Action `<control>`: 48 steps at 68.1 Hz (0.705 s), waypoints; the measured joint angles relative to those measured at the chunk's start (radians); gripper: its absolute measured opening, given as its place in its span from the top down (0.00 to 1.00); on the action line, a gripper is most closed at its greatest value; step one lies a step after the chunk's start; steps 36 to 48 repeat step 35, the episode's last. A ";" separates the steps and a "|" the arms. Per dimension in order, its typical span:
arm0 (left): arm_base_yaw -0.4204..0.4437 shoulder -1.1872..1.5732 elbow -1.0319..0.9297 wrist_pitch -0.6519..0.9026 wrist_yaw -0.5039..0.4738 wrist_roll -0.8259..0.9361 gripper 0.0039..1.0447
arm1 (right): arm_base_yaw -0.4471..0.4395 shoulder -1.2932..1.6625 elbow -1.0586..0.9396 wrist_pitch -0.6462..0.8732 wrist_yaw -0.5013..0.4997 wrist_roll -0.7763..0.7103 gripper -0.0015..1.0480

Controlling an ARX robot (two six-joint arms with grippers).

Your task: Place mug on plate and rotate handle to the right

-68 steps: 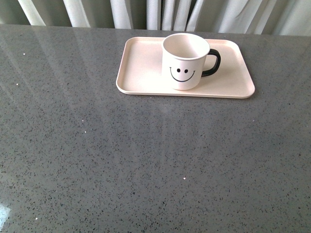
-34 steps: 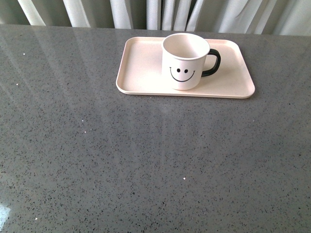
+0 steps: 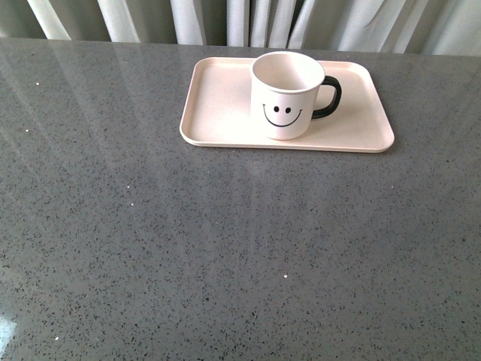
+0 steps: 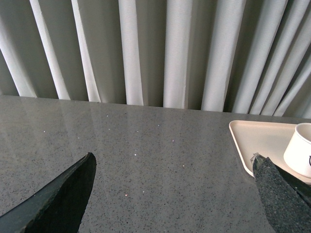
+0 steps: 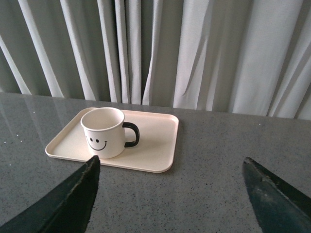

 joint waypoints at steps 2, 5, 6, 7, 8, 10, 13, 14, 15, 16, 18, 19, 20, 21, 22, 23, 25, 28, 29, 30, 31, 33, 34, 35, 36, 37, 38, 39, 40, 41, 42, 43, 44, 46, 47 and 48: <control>0.000 0.000 0.000 0.000 0.000 0.000 0.09 | 0.000 0.000 0.000 0.000 0.000 0.001 0.07; 0.000 0.000 0.000 0.000 0.000 0.000 0.09 | 0.000 0.000 0.000 0.000 0.000 0.000 0.09; 0.000 0.000 0.000 0.000 0.000 0.000 0.09 | 0.000 0.000 0.000 0.000 0.000 0.000 0.09; 0.000 0.000 0.000 0.000 0.000 0.000 0.09 | 0.000 0.000 0.000 0.000 0.000 0.000 0.09; 0.000 0.000 0.000 0.000 0.000 0.000 0.09 | 0.000 0.000 0.000 0.000 0.000 0.000 0.09; 0.000 0.000 0.000 0.000 0.000 0.000 0.09 | 0.000 0.000 0.000 0.000 0.000 0.000 0.09; 0.000 0.000 0.000 0.000 0.000 0.000 0.09 | 0.000 0.000 0.000 0.000 0.000 0.000 0.09; 0.000 0.000 0.000 0.000 0.000 0.000 0.09 | 0.000 0.000 0.000 0.000 0.000 0.000 0.09; 0.000 0.000 0.000 0.000 0.000 0.000 0.09 | 0.000 0.000 0.000 0.000 0.000 0.000 0.09; 0.000 0.000 0.000 0.000 0.000 0.000 0.09 | 0.000 0.000 0.000 0.000 0.000 0.000 0.09; 0.000 0.000 0.000 0.000 0.000 0.000 0.09 | 0.000 0.000 0.000 0.000 0.000 0.000 0.09; 0.000 0.000 0.000 0.000 0.000 0.000 0.09 | 0.000 0.000 0.000 0.000 0.000 0.000 0.09; 0.000 0.000 0.000 0.000 0.000 0.000 0.09 | 0.000 0.000 0.000 0.000 0.000 0.000 0.09; 0.000 0.000 0.000 0.000 0.000 0.000 0.09 | 0.000 0.000 0.000 0.000 0.000 0.000 0.09; 0.000 0.000 0.000 0.000 0.000 0.000 0.09 | 0.000 0.000 0.000 0.000 0.000 0.000 0.09; 0.000 0.000 0.000 0.000 0.000 0.000 0.09 | 0.000 0.000 0.000 0.000 0.000 0.000 0.09; 0.000 0.000 0.000 0.000 0.000 0.000 0.09 | 0.000 0.000 0.000 0.000 0.000 0.000 0.09; 0.000 0.000 0.000 0.000 0.000 0.000 0.09 | 0.000 0.000 0.000 0.000 0.000 0.000 0.09; 0.000 0.000 0.000 0.000 0.000 0.000 0.09 | 0.000 0.000 0.000 0.000 0.000 0.000 0.09; 0.000 0.000 0.000 0.000 0.000 0.000 0.09 | 0.000 0.000 0.000 0.000 0.000 0.000 0.09; 0.000 0.000 0.000 0.000 0.000 0.000 0.09 | 0.000 0.000 0.000 0.000 0.000 0.000 0.09; 0.000 0.000 0.000 0.000 0.000 0.000 0.09 | 0.000 0.000 0.000 0.000 0.000 0.000 0.09; 0.000 0.000 0.000 0.000 0.000 0.000 0.09 | 0.000 0.000 0.000 0.000 0.000 0.000 0.09; 0.000 0.000 0.000 0.000 0.000 0.000 0.09 | 0.000 0.000 0.000 0.000 0.000 0.000 0.09; 0.000 0.000 0.000 0.000 0.000 0.000 0.09 | 0.000 0.000 0.000 0.000 0.000 0.000 0.09; 0.000 0.000 0.000 0.000 0.000 0.000 0.09 | 0.000 0.000 0.000 0.000 0.000 0.000 0.09; 0.000 0.000 0.000 0.000 0.000 0.000 0.09 | 0.000 0.000 0.000 0.000 0.000 0.000 0.09; 0.000 0.000 0.000 0.000 0.000 0.000 0.09 | 0.000 0.000 0.000 0.000 0.000 0.000 0.09; 0.000 0.000 0.000 0.000 0.000 0.000 0.09 | 0.000 0.000 0.000 0.000 0.000 0.000 0.09; 0.000 0.000 0.000 0.000 0.000 0.000 0.09 | 0.000 0.000 0.000 0.000 0.000 0.000 0.09; 0.000 0.000 0.000 0.000 0.000 0.000 0.09 | 0.000 0.000 0.000 0.000 0.000 0.000 0.09; 0.000 0.000 0.000 0.000 0.000 0.000 0.09 | 0.000 0.000 0.000 0.000 0.000 0.000 0.09; 0.000 0.000 0.000 0.000 0.000 0.000 0.09 | 0.000 0.000 0.000 0.000 0.000 0.000 0.09; 0.000 0.000 0.000 0.000 0.000 0.000 0.09 | 0.000 0.000 0.000 0.000 0.000 0.000 0.09; 0.000 0.000 0.000 0.000 0.000 0.000 0.09 | 0.000 0.000 0.000 0.000 0.000 0.000 0.09; 0.000 0.000 0.000 0.000 0.000 0.000 0.09 | 0.000 0.000 0.000 0.000 0.000 0.000 0.09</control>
